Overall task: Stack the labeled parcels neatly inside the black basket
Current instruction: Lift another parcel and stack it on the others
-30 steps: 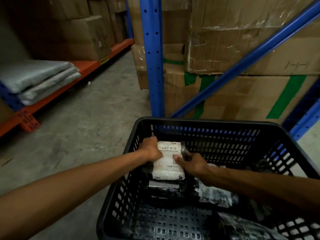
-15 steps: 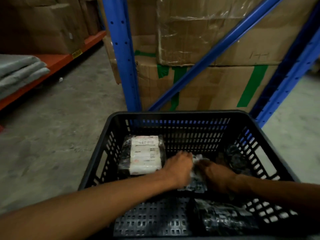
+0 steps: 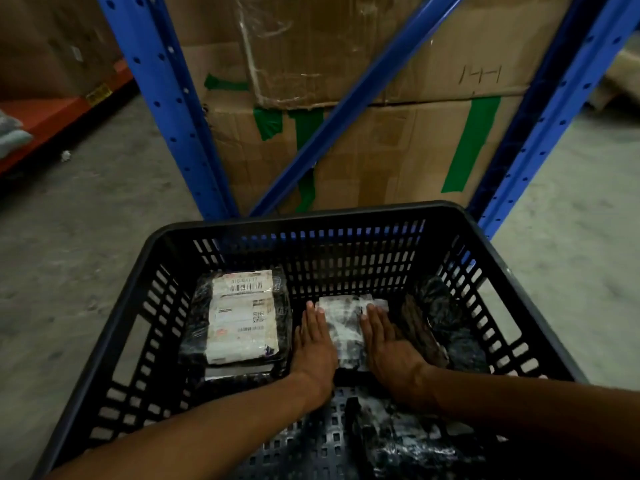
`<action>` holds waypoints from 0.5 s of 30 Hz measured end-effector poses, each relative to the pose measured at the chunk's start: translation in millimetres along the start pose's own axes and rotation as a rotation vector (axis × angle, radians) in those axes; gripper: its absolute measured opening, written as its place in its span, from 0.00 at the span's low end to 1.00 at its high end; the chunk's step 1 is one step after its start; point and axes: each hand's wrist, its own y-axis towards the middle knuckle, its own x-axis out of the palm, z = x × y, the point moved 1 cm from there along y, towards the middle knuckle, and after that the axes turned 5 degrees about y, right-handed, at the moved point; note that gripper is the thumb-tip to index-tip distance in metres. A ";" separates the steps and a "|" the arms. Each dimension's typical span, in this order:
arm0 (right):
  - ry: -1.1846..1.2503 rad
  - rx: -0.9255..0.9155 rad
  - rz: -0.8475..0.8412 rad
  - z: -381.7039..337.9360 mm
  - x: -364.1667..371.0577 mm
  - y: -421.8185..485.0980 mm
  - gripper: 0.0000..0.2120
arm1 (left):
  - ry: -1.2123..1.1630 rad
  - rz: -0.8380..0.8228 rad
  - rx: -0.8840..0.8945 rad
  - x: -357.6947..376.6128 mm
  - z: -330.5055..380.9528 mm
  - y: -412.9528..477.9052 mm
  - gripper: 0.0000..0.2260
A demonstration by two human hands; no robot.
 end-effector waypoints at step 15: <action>1.649 0.151 -0.284 109.0 -165.1 -58.5 0.23 | -1.247 0.078 -0.179 -138.3 -59.9 -57.0 0.28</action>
